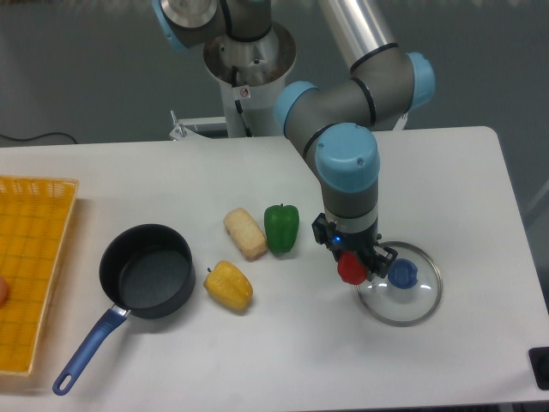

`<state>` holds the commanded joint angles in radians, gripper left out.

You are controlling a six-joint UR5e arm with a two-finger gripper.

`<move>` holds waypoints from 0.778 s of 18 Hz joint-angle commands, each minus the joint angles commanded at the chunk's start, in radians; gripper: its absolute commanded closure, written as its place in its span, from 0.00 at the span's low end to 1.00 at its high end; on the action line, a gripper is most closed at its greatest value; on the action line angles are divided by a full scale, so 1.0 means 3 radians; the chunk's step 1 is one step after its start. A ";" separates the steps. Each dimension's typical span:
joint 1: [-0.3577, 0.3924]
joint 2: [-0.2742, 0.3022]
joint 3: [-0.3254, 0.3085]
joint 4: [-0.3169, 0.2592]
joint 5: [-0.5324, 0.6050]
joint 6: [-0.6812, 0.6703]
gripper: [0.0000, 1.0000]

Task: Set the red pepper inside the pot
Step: 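Lift the gripped red pepper up from beside the glass lid, then carry the red pepper over to the black saucepan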

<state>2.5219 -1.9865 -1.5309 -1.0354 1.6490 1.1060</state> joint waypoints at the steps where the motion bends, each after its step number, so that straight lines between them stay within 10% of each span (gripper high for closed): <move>1: -0.0005 0.0000 -0.0010 0.0000 0.0000 0.0000 0.36; 14: -0.0255 0.0225 -0.0225 -0.0123 0.0010 -0.0143 0.36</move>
<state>2.4453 -1.9191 -1.5983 -1.0722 1.6521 1.0631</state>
